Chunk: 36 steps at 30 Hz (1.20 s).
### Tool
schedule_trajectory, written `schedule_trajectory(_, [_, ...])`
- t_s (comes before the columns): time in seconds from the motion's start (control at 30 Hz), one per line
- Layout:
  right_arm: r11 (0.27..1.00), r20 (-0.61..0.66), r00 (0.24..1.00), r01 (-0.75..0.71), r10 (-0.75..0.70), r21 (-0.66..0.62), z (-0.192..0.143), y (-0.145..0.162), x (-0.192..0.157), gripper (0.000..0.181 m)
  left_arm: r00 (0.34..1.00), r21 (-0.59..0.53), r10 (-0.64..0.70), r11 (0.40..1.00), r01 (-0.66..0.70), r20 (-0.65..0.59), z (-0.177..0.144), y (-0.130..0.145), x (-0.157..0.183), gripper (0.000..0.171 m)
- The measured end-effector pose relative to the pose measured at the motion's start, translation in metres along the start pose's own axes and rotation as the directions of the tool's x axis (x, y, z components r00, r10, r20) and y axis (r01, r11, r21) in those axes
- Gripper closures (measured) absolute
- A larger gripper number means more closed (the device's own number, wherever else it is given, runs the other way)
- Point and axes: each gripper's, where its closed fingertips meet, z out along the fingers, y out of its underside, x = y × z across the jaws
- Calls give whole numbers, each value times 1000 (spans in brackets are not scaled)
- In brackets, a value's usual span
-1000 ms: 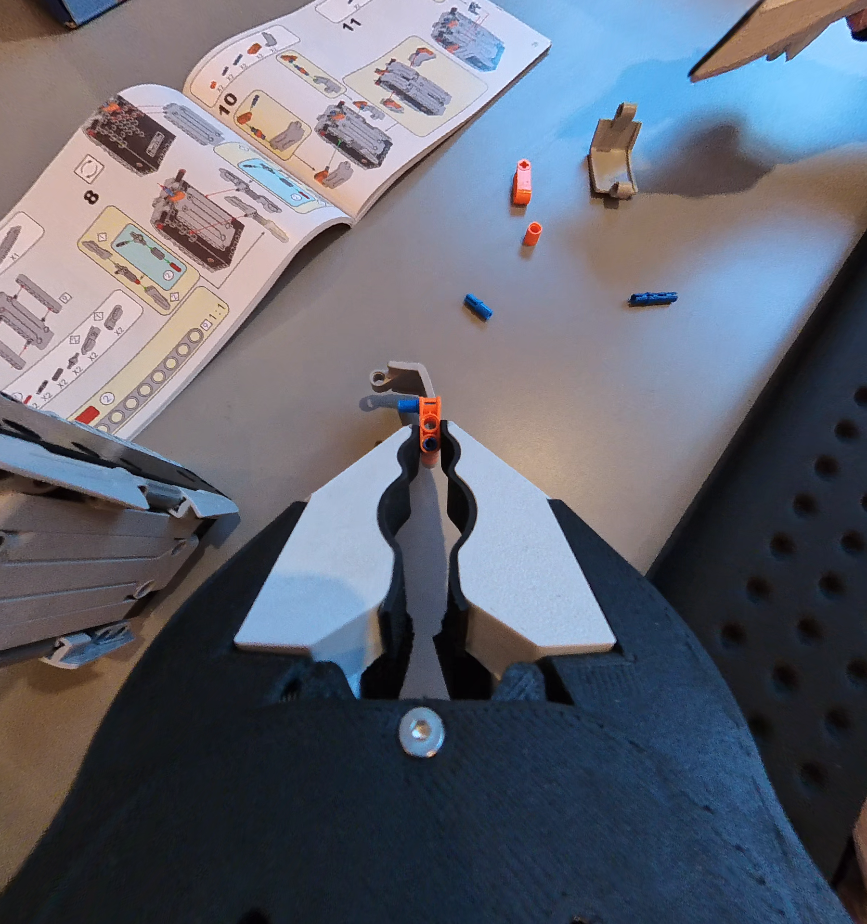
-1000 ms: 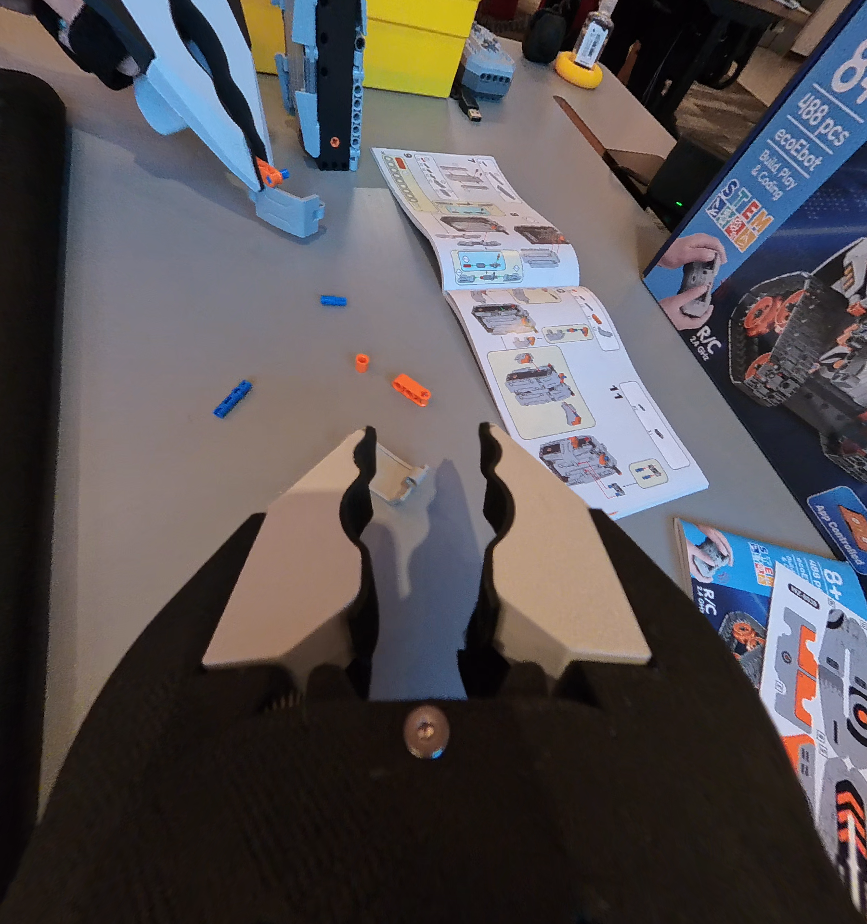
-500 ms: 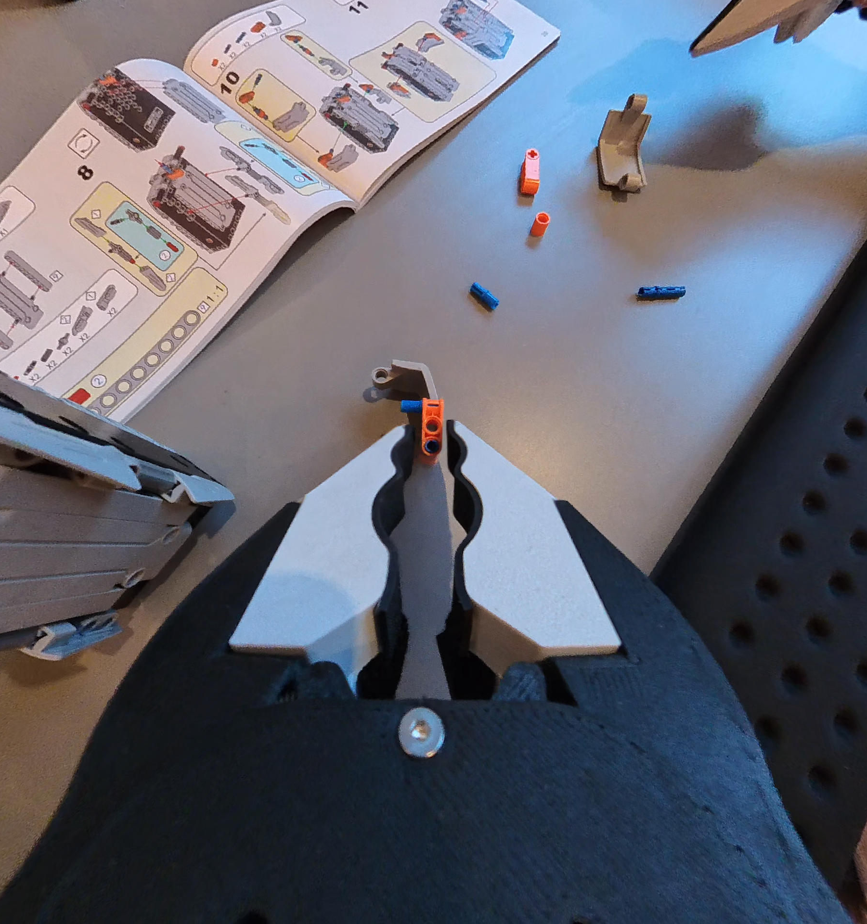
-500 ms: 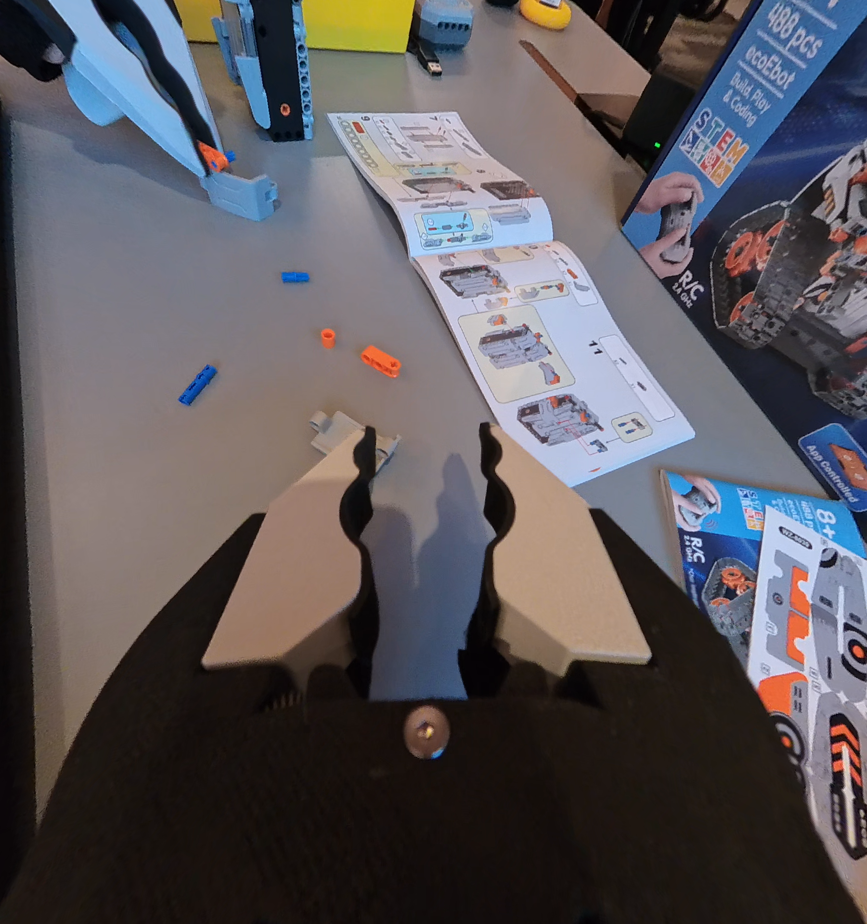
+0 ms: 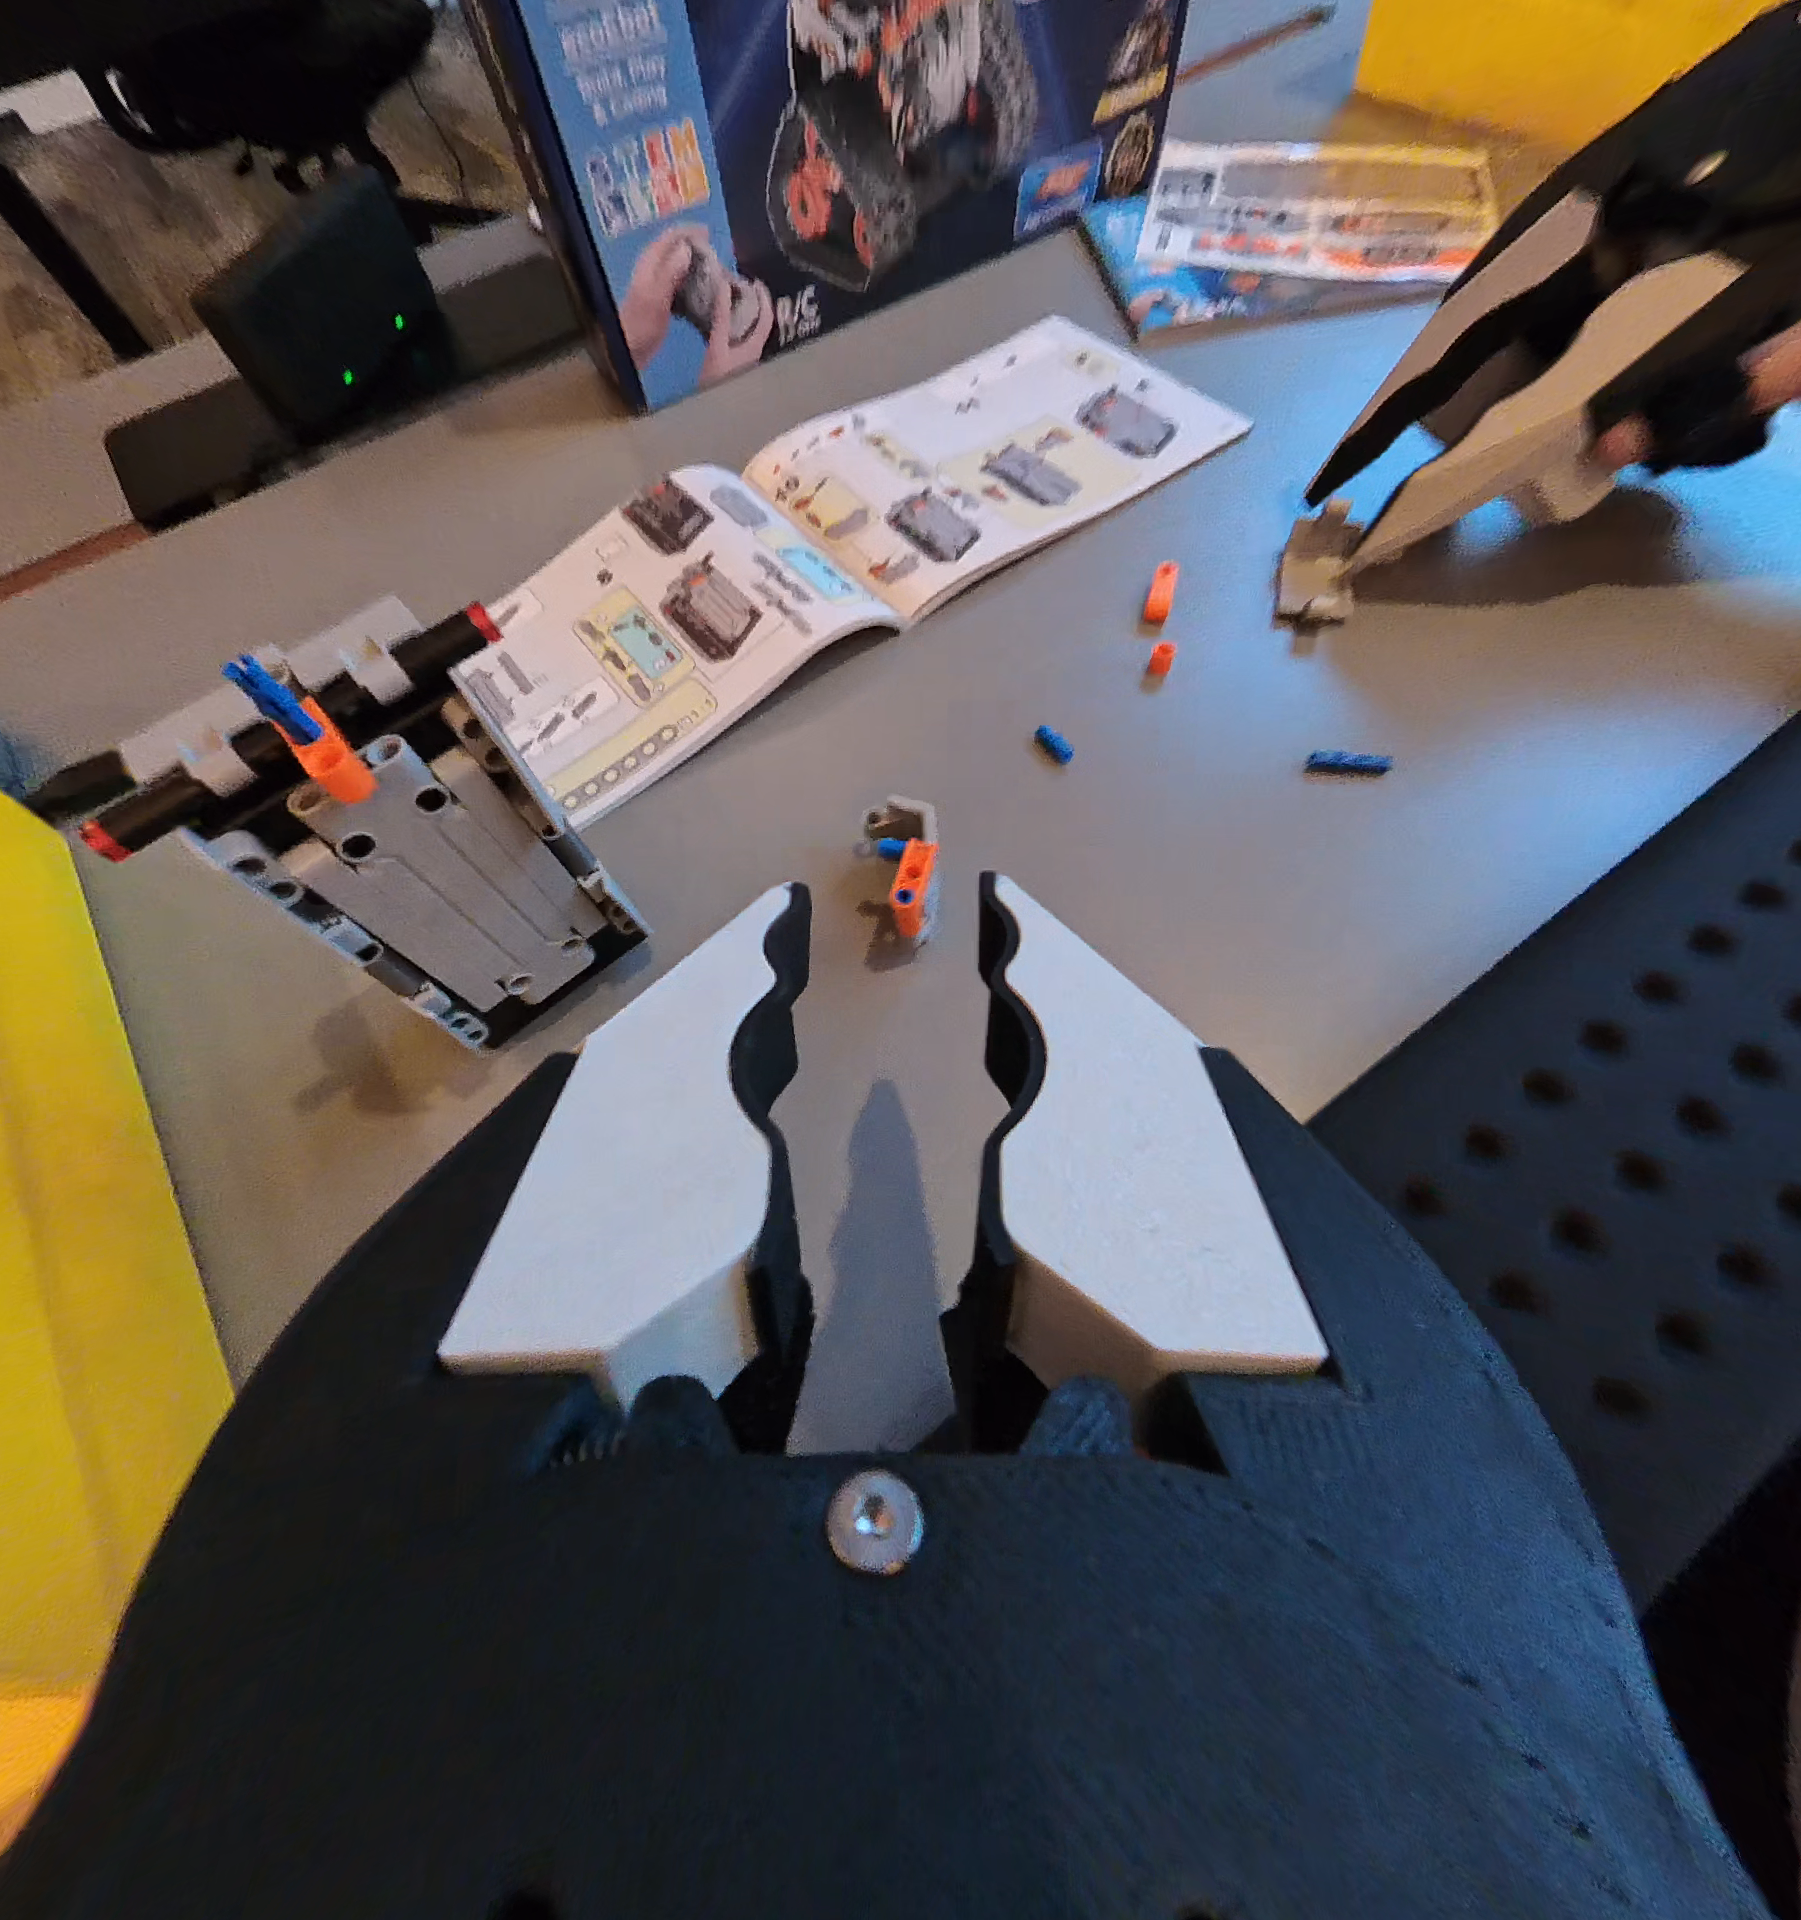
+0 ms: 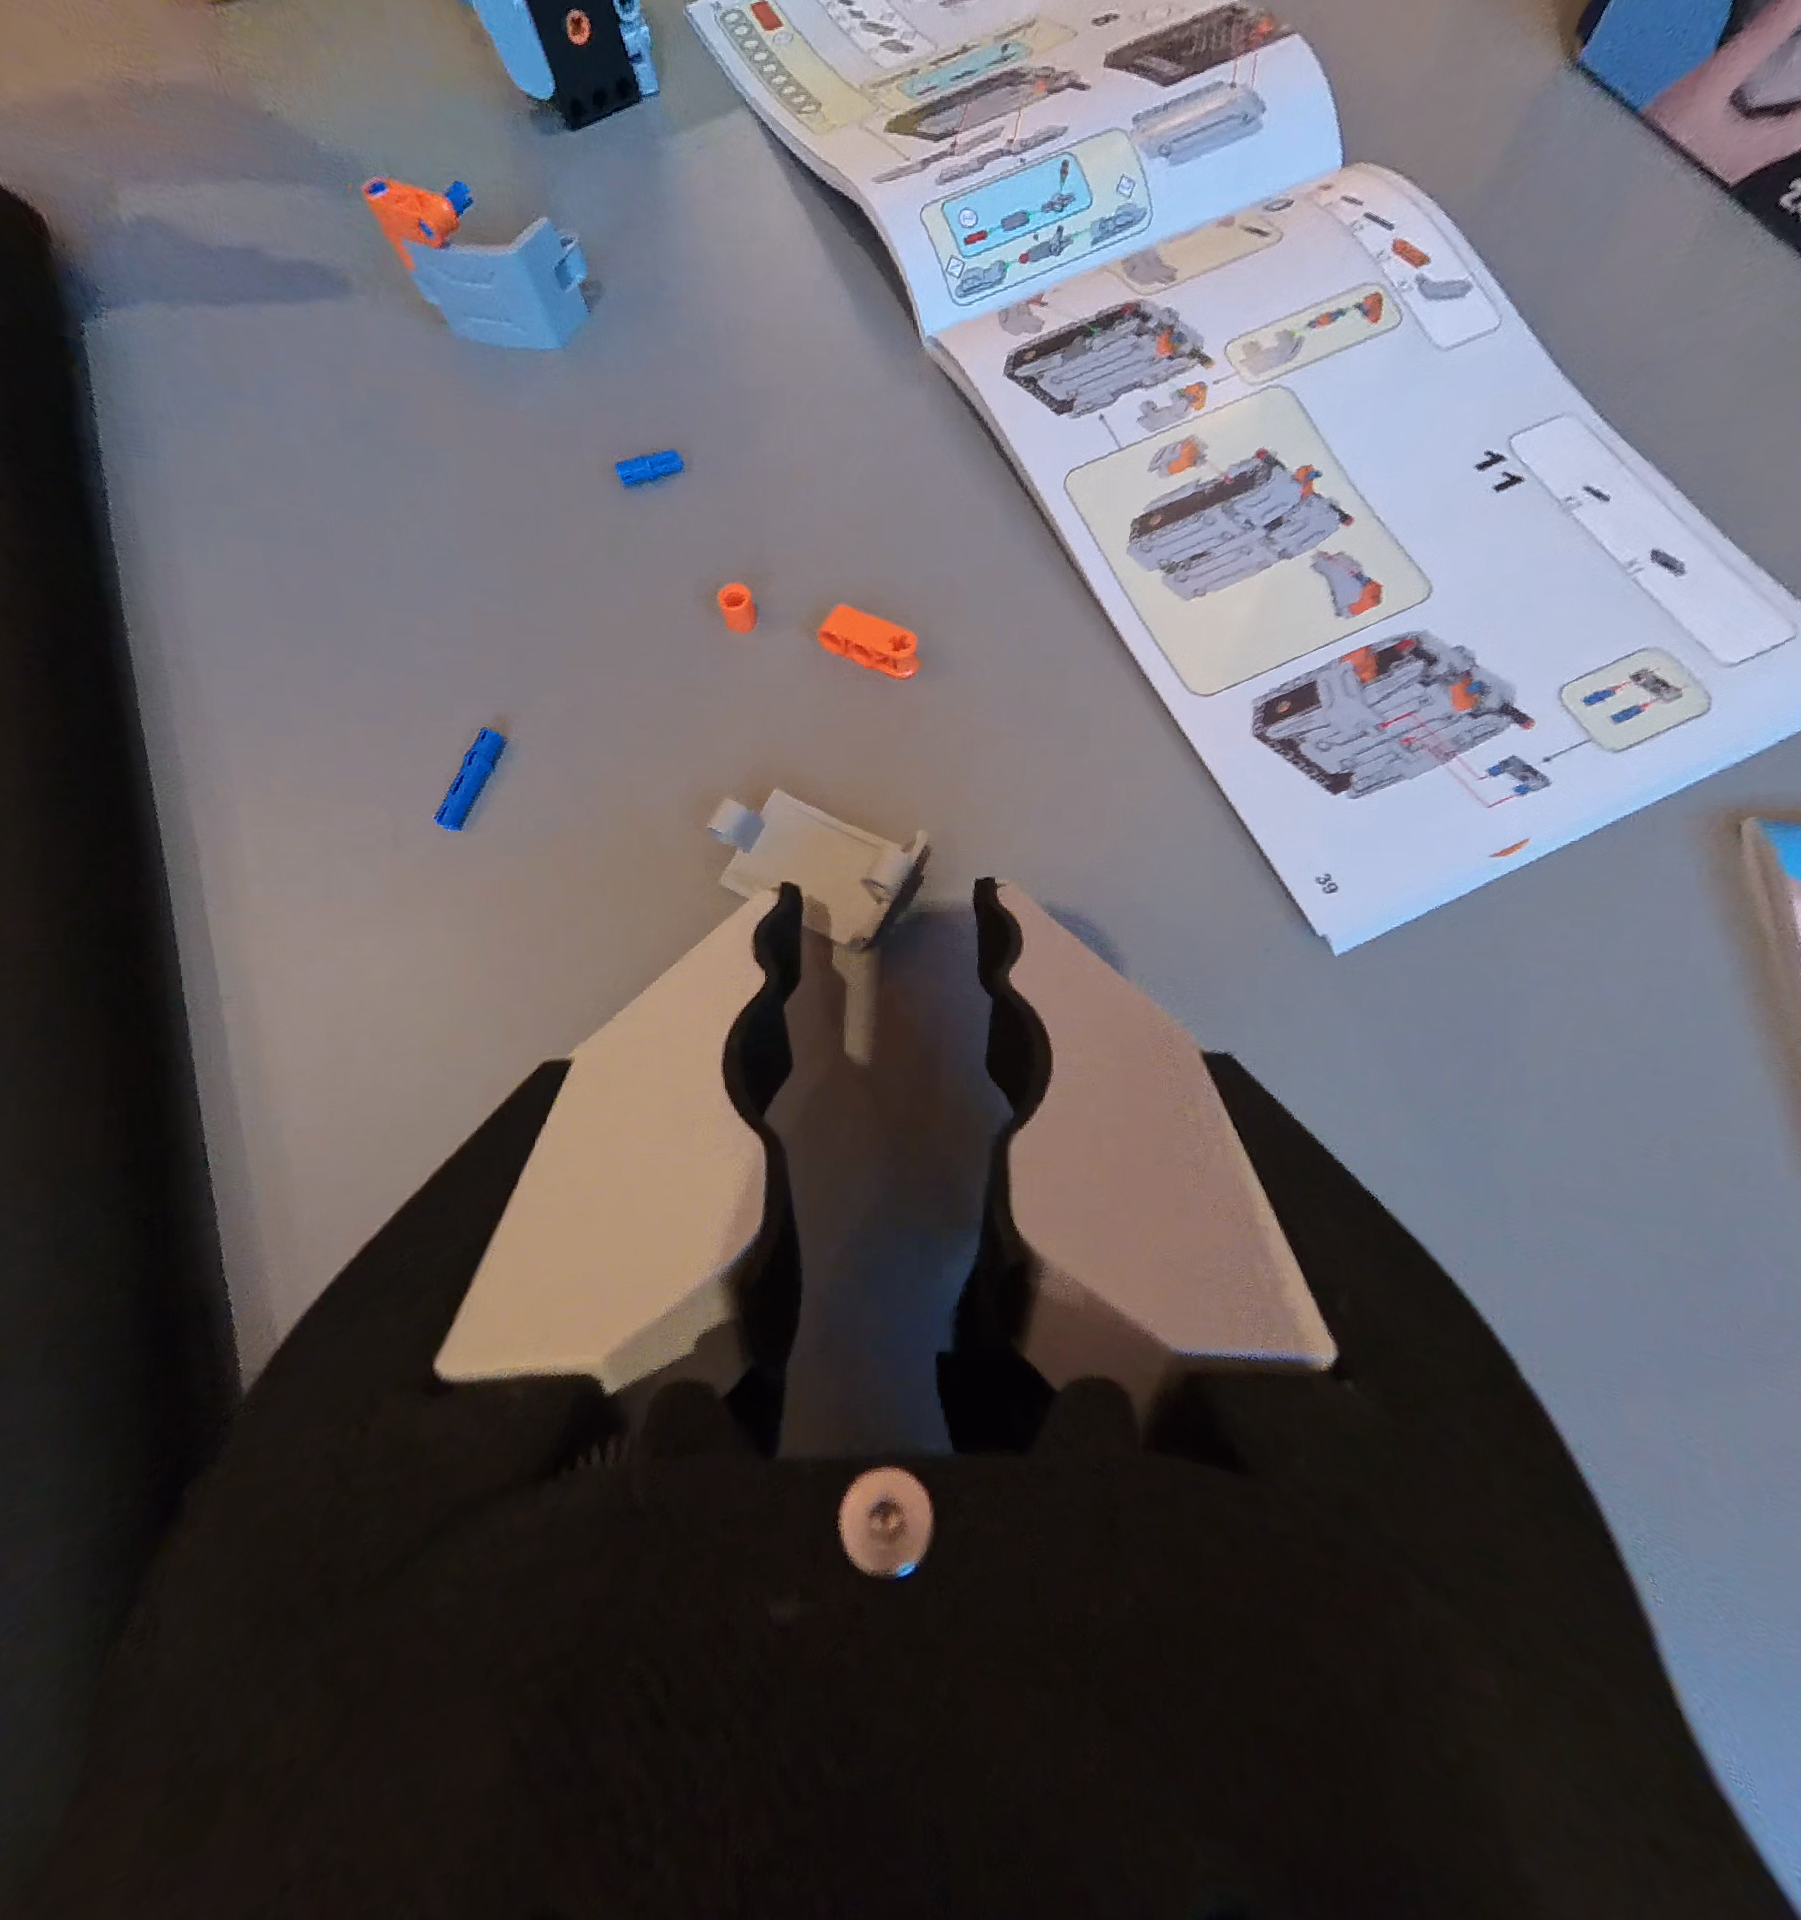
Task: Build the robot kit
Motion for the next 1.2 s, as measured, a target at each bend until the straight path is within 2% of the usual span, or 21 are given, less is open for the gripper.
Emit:
schedule_trajectory(0.1, [999, 13, 999, -47, 46, 18, 1, -1, 1, 151, 999, 59, -10, 998, 12, -33, -9, -15, 17, 141])
schedule_trajectory(0.3, [999, 12, 999, -43, 43, -19, 6, 6, 0, 152, 997, 123, 7, 992, 3, -76, -9, -42, 28, 140])
schedule_trajectory(0.37, [999, 11, 999, -35, 35, -22, 6, 6, -1, 161, 994, 148, 4, 989, 12, -112, -8, -54, 31, 139])
schedule_trajectory(0.4, [999, 20, 999, -26, 26, -31, 6, 7, -2, 176, 991, 164, 4, 986, 18, -131, -8, -62, 32, 140])
schedule_trajectory(0.43, [1000, 16, 1000, -18, 18, -18, 5, 4, -2, 179, 989, 182, 5, 983, 22, -146, -8, -72, 32, 140])
schedule_trajectory(0.57, [999, -9, 1000, -5, 6, 39, -5, -12, 5, 180, 982, 267, 52, 964, -2, -181, -12, -123, 30, 144])
schedule_trajectory(0.67, [999, -42, 999, -13, 14, 37, -19, -27, 16, 180, 971, 309, 126, 949, -60, -201, -12, -162, 31, 145])
schedule_trajectory(0.8, [998, -87, 995, 52, -49, 32, -43, -61, 29, 180, 960, 279, 226, 945, -174, -167, 16, -192, 30, 141])
schedule_trajectory(0.93, [990, -92, 987, 131, -135, -49, -62, -92, 39, 180, 946, 256, 178, 961, -107, -272, 55, -222, 42, 140])
schedule_trajectory(1.03, [974, -110, 978, 161, -179, -157, -68, -100, 54, 180, 950, 227, 130, 972, -65, -285, 86, -242, 40, 140])
schedule_trajectory(1.1, [964, -100, 973, 186, -208, -188, -66, -100, 59, 180, 943, 207, 107, 977, -42, -314, 102, -242, 44, 140])
schedule_trajectory(1.2, [961, -71, 973, 205, -221, -186, -52, -88, 64, 180, 944, 231, 105, 972, -32, -312, 122, -224, 39, 148])
